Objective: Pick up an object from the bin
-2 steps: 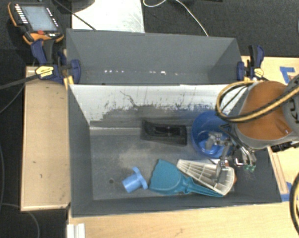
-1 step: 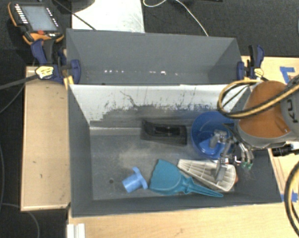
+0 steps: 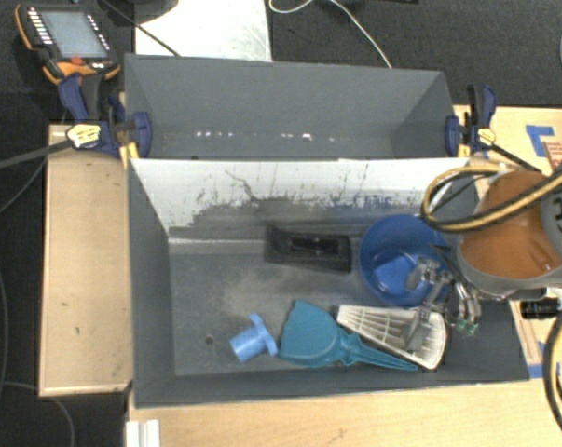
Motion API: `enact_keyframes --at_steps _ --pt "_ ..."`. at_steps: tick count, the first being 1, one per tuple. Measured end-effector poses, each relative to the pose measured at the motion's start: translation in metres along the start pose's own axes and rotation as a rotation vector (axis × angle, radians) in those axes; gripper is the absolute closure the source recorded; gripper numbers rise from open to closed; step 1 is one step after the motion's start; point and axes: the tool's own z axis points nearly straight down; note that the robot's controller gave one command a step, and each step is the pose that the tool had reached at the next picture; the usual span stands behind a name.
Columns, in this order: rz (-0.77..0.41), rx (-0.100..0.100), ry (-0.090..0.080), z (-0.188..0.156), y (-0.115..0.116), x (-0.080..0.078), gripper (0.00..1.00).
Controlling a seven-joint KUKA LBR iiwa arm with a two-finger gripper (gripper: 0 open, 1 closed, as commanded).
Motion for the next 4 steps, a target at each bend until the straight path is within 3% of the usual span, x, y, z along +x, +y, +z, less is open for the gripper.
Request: enact_keyframes --at_steps 1,2,3,4 --pt "0.137 -0.004 0.004 0.006 0.012 0.018 1.00" --pt "0.134 -0.004 0.004 0.006 0.012 0.018 1.00" --pt "0.090 -0.002 0.008 -0.068 -0.006 0.018 1.00" --pt "0.101 -0.004 0.003 -0.078 -0.008 0.011 1.00"
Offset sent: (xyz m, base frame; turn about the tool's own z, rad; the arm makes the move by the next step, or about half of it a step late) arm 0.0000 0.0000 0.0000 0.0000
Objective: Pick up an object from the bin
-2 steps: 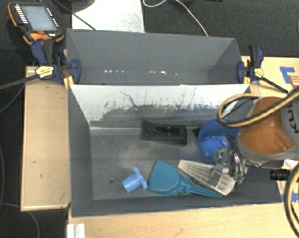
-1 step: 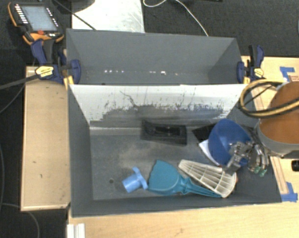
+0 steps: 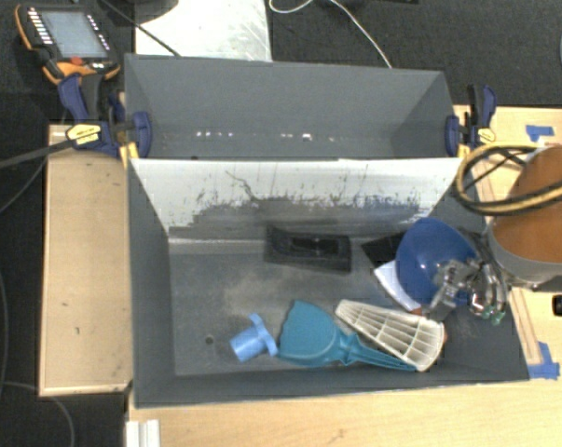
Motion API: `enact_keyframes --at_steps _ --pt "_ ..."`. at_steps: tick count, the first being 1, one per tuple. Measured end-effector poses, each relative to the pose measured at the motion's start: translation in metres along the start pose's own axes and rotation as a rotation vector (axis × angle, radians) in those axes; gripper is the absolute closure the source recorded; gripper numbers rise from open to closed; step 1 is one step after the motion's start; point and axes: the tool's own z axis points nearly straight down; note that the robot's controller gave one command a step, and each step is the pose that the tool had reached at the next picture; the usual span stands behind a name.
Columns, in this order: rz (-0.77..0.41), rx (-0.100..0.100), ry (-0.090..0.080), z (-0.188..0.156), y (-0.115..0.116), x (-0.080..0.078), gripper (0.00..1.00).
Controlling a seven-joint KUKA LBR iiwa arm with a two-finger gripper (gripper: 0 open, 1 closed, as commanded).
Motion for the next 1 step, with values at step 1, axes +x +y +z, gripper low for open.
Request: enact_keyframes --at_steps 1 --pt "-0.002 0.001 -0.001 -0.0485 -0.0286 -0.0067 1.00"
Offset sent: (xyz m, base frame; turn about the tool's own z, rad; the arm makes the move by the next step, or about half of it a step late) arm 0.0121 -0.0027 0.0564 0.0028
